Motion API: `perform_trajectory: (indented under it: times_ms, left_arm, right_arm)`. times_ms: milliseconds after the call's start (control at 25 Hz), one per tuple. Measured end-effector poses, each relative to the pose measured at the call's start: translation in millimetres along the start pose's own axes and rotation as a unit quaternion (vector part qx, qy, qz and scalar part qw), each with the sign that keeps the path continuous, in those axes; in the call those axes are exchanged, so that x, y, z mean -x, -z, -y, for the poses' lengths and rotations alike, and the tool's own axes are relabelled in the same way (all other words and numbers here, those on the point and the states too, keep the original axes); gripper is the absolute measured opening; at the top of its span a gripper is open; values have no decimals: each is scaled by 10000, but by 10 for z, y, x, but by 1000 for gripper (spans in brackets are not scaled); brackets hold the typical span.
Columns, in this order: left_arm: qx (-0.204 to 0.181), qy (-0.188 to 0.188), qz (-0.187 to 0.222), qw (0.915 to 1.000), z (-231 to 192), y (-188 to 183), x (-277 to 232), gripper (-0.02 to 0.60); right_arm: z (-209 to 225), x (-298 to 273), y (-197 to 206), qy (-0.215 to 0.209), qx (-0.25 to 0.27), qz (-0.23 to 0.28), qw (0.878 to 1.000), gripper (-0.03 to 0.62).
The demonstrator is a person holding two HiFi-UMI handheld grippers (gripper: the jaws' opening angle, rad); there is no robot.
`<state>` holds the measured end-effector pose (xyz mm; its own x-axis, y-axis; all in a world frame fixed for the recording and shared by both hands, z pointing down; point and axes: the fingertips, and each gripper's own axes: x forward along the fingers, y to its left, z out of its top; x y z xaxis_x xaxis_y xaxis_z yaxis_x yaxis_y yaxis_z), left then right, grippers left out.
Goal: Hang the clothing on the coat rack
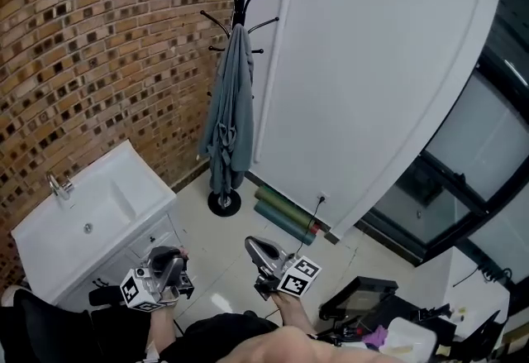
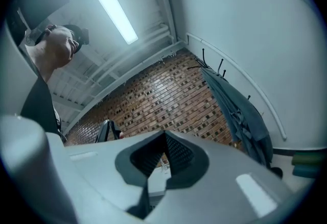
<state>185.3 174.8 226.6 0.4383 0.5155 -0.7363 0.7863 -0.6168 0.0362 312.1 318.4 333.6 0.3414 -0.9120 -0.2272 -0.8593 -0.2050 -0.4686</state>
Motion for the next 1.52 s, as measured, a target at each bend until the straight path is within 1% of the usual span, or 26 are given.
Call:
perform_trajectory:
  times_ms: [80, 160, 280, 360, 440, 520, 640, 720, 800, 920, 1000, 1080, 1200, 1360, 1520]
  left_arm:
    - [-80, -64, -416, 9991, 5, 162, -34, 7]
    - [-188, 109, -837, 9963, 47, 335, -114, 0]
    - [-379, 420, -1133, 9920, 145, 481, -212, 0]
    - [-460, 534, -1346, 9884, 227, 569, -257, 0]
    - [-640, 604, -1564, 9838, 279, 642, -287, 0]
    - [-837, 524, -1633, 9816, 254, 671, -288, 0]
    - [-815, 353, -1509, 9846, 164, 669, -297, 0]
    - [-828, 344, -1596, 9831, 155, 720, -333, 0]
    - [-984, 341, -1822, 9777, 172, 824, -393, 0]
    - [-1334, 204, -2185, 9665, 128, 977, -486, 0]
    - [-1401, 203, -2353, 9616, 125, 1071, -535, 0]
    - [-1381, 223, -2471, 9588, 155, 1163, -572, 0]
    - [-1291, 84, -2537, 9586, 145, 1263, -607, 0]
    - [-1185, -259, -2464, 9616, 68, 1323, -689, 0]
    - [-1198, -509, -2366, 9628, 26, 1361, -738, 0]
  right_arm:
    - [-75, -6, -19, -131, 86, 5, 9999, 3]
    - [-152, -10, -83, -278, 264, 47, 9993, 3]
    - [-262, 4, -151, -376, 578, 134, 9975, 3]
    - [-318, 52, -177, -375, 720, 175, 9965, 3]
    - [-346, 74, -208, -408, 835, 203, 9955, 3]
    - [-326, 77, -223, -409, 904, 221, 9948, 3]
    - [-253, 88, -260, -365, 950, 258, 9945, 3]
    - [-197, 134, -279, -297, 974, 285, 9944, 3]
    - [-141, 205, -313, -253, 1014, 293, 9941, 3]
    - [-114, 233, -399, -352, 1162, 298, 9922, 3]
    - [-119, 234, -450, -421, 1278, 315, 9904, 3]
    - [-117, 262, -472, -460, 1365, 316, 9891, 3]
    - [-93, 314, -482, -552, 1392, 274, 9883, 3]
    - [-29, 425, -541, -639, 1481, 189, 9867, 3]
    - [55, 540, -629, -690, 1601, 205, 9845, 3]
